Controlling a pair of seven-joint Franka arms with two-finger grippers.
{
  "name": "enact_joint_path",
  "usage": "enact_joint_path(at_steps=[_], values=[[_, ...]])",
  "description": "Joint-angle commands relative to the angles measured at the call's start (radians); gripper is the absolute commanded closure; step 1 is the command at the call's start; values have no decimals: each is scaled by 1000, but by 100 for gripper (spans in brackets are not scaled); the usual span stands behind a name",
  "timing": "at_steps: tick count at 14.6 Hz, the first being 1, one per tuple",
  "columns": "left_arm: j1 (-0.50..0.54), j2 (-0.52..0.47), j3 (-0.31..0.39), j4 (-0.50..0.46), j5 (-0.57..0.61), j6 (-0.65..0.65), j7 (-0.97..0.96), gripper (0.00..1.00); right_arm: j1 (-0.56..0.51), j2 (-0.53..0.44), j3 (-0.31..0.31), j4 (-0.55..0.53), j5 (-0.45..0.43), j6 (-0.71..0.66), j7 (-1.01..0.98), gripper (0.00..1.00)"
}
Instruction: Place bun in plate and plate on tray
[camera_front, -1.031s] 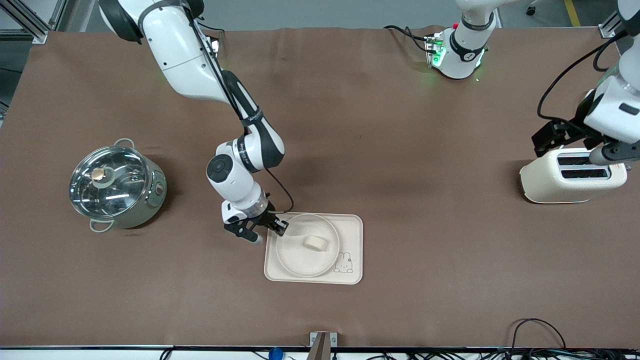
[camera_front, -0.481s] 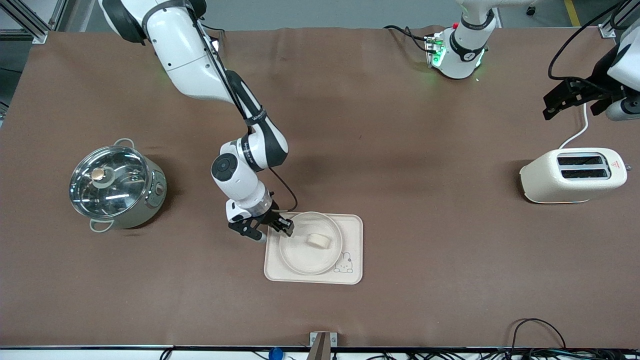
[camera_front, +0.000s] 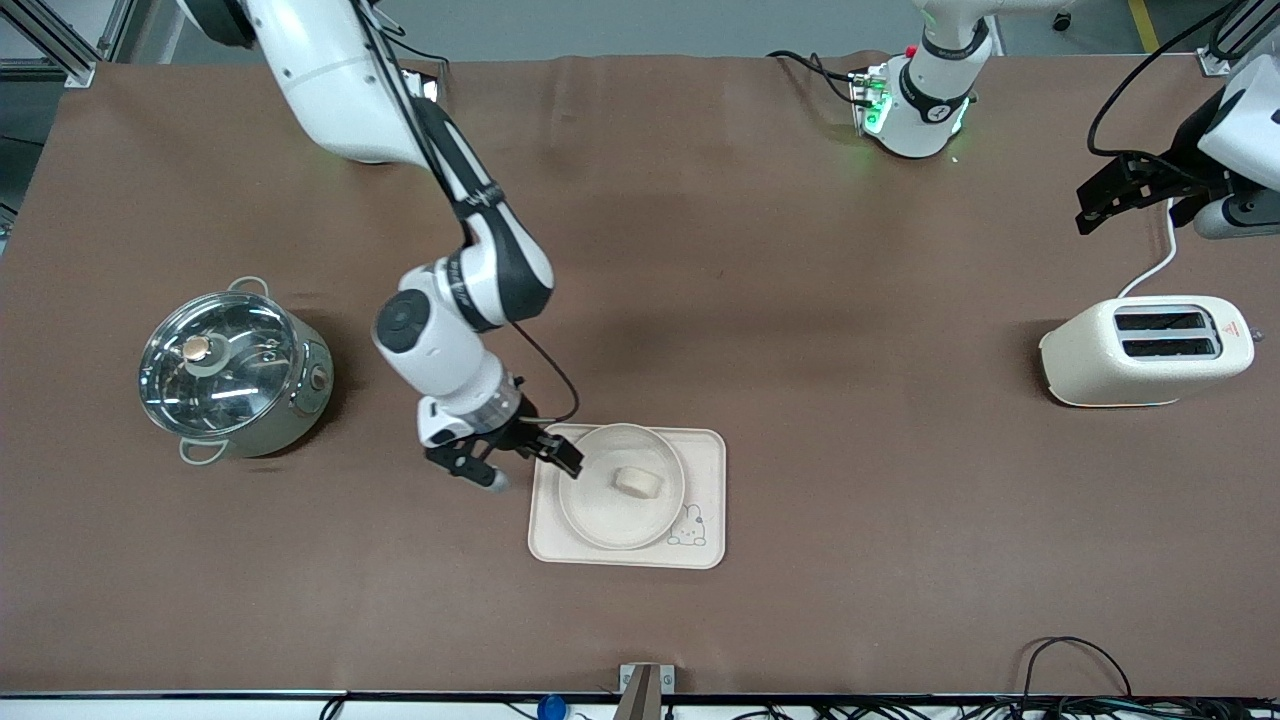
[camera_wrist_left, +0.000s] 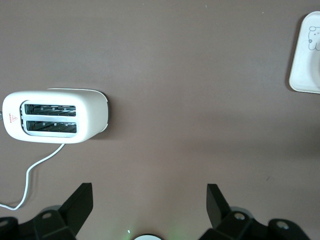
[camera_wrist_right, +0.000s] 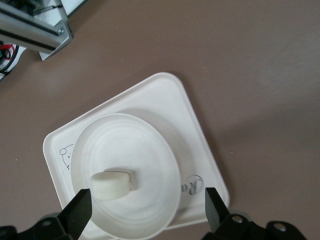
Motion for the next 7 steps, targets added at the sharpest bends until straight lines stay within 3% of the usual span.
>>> enact_joint_path(at_steps=[1,3,7], values=[[-4,-9,-2,-4,-14,6,15,0,-14,-146,-70,-41,-127,-215,-19,0],[-1,-3,-5,-2,-13,6,15,0,-21,-218,-123,-41,-225,-353,-128,0],[-1,14,-5,10,-11,6,13,0,-47,-356,-254,-33,-234,-586,-393,0]])
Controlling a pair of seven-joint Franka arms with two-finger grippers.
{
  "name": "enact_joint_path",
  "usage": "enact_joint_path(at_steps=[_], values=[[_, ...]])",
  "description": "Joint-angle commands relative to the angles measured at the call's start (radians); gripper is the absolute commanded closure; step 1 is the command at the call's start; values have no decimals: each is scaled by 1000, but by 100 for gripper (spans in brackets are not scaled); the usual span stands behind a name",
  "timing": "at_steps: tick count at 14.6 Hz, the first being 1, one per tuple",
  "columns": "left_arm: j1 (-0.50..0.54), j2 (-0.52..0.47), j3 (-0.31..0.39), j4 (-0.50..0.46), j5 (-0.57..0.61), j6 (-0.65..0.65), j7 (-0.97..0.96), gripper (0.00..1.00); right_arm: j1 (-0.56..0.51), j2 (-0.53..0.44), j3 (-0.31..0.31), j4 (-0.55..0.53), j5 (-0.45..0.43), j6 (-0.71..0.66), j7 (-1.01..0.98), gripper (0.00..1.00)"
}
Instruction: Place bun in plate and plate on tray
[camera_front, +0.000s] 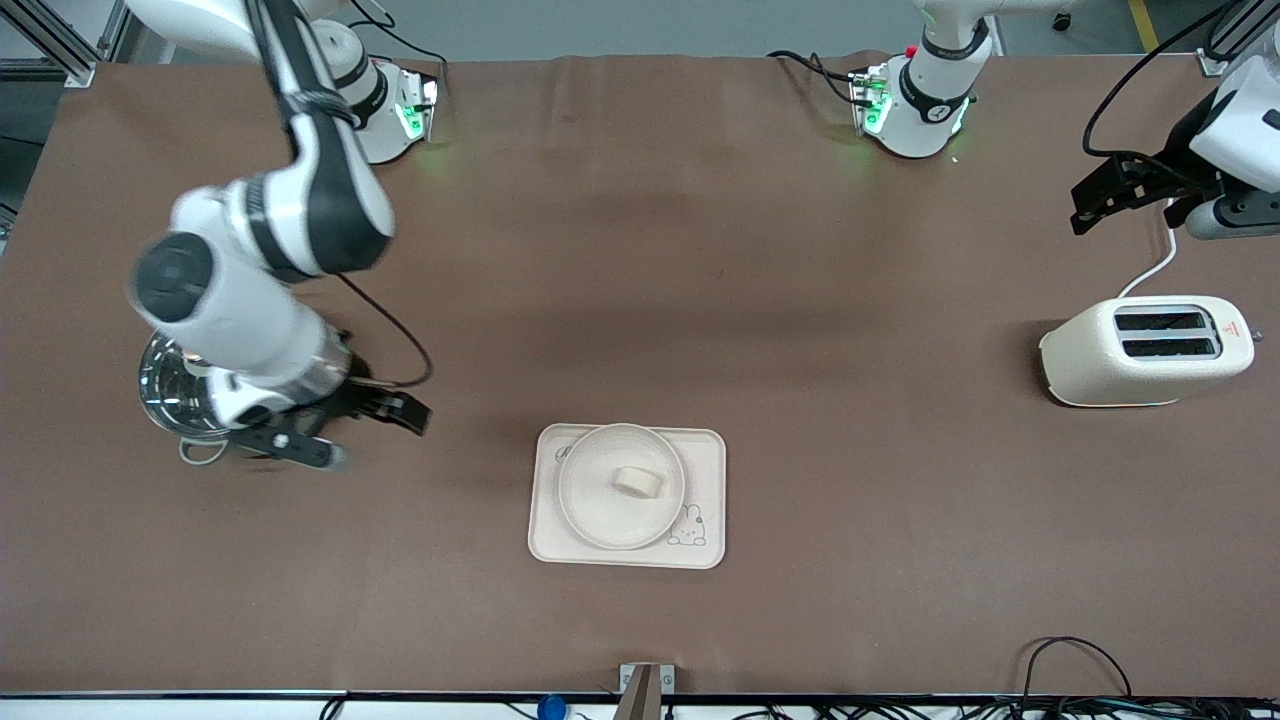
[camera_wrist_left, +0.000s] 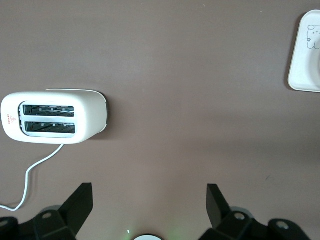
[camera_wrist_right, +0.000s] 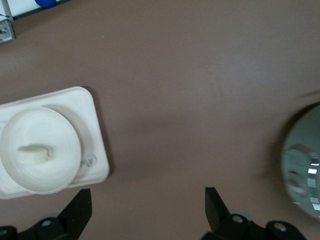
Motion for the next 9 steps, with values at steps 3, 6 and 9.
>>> enact_joint_path(at_steps=[3,6,9], values=[[1,5,-4,10,-12,0,15,0,-20,-181,-120,-15,-92,-230,-206,0],[1,2,-4,12,-12,-3,18,0,-232,-257,57,25,-163,-373,-228,0],[3,1,-14,13,-12,-3,27,0,-529,-332,321,30,-198,-401,-278,0]])
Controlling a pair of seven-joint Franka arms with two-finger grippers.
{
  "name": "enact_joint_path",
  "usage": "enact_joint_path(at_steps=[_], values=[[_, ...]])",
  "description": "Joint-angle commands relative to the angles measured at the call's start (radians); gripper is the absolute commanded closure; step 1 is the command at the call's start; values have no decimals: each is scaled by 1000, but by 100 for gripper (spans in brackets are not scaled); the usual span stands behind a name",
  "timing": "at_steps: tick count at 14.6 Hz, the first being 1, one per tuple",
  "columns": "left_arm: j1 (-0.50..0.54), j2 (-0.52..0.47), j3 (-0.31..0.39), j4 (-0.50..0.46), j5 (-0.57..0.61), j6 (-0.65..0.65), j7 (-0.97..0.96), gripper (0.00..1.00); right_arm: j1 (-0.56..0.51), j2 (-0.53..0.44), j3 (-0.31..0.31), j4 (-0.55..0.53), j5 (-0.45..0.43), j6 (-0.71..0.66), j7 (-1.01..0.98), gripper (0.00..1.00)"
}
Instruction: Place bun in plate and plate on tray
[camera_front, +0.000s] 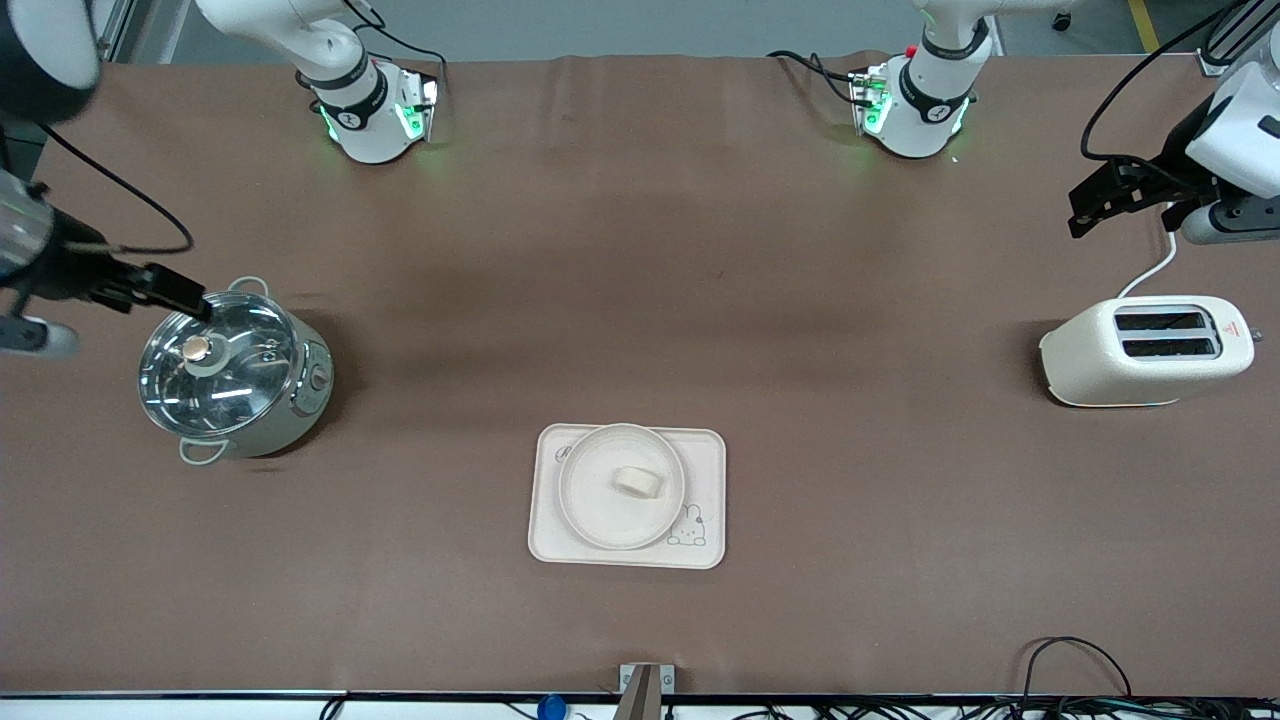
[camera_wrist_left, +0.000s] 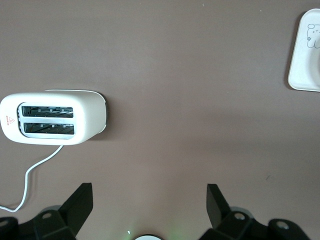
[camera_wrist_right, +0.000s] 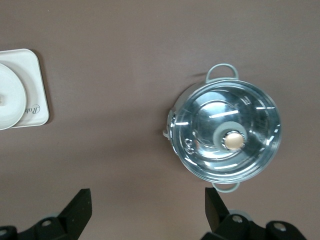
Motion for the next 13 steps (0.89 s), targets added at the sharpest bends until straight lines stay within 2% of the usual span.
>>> enact_joint_path(at_steps=[1,6,8,10,13], values=[[5,-3,-11,10,-12,-4,24,0,-205,-70,166,-11,-32,-19,-75,0],[5,0,-11,11,-9,-4,24,0,-268,-89,175,12,-26,-68,-116,0],[4,-2,-13,13,-11,-4,24,0,-283,-89,204,12,-32,-68,-129,0],[7,-2,-13,16,-14,-4,27,0,-282,-89,208,10,-37,-74,-129,0],[2,-2,-16,19,-14,-4,29,0,-247,-87,208,10,-92,-76,-126,0]])
